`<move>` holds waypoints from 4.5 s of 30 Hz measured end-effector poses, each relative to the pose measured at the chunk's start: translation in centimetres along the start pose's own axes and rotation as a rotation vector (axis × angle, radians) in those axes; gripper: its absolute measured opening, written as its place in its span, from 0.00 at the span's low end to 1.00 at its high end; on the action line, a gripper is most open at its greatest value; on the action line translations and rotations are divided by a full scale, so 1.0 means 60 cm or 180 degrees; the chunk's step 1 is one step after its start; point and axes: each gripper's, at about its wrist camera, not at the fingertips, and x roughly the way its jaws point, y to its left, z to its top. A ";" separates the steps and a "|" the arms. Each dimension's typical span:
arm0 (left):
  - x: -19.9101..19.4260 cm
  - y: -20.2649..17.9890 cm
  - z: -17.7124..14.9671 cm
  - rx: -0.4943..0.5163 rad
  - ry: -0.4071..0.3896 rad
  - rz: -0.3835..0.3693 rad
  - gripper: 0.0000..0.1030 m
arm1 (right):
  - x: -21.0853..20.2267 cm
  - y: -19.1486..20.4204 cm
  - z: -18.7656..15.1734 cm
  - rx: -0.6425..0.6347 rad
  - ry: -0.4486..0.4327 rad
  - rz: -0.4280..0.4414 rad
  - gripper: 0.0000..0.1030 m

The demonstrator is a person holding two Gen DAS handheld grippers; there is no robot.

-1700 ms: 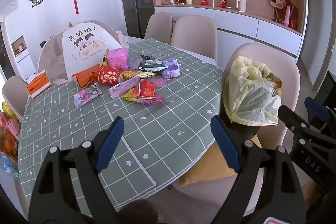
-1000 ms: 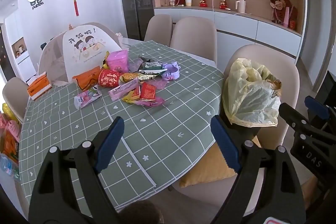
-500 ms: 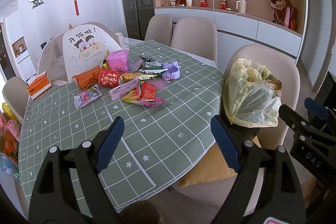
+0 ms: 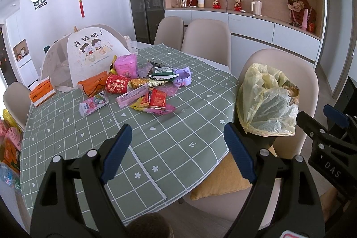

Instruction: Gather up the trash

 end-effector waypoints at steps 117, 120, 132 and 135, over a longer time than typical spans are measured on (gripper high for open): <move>0.447 0.551 0.118 -0.1915 0.1191 0.0626 0.18 | 0.643 0.351 0.321 -0.0903 0.1065 0.1379 0.71; 0.427 0.552 0.102 -0.1977 0.1108 0.0573 0.18 | 0.674 0.358 0.310 -0.0822 0.1303 0.1304 0.71; 0.378 0.572 0.073 -0.2040 0.0977 0.0577 0.18 | 0.737 0.407 0.256 -0.0822 0.1834 0.1136 0.56; 0.362 0.581 0.074 -0.2024 0.0925 0.0615 0.18 | 0.715 0.405 0.266 -0.0783 0.1785 0.1343 0.49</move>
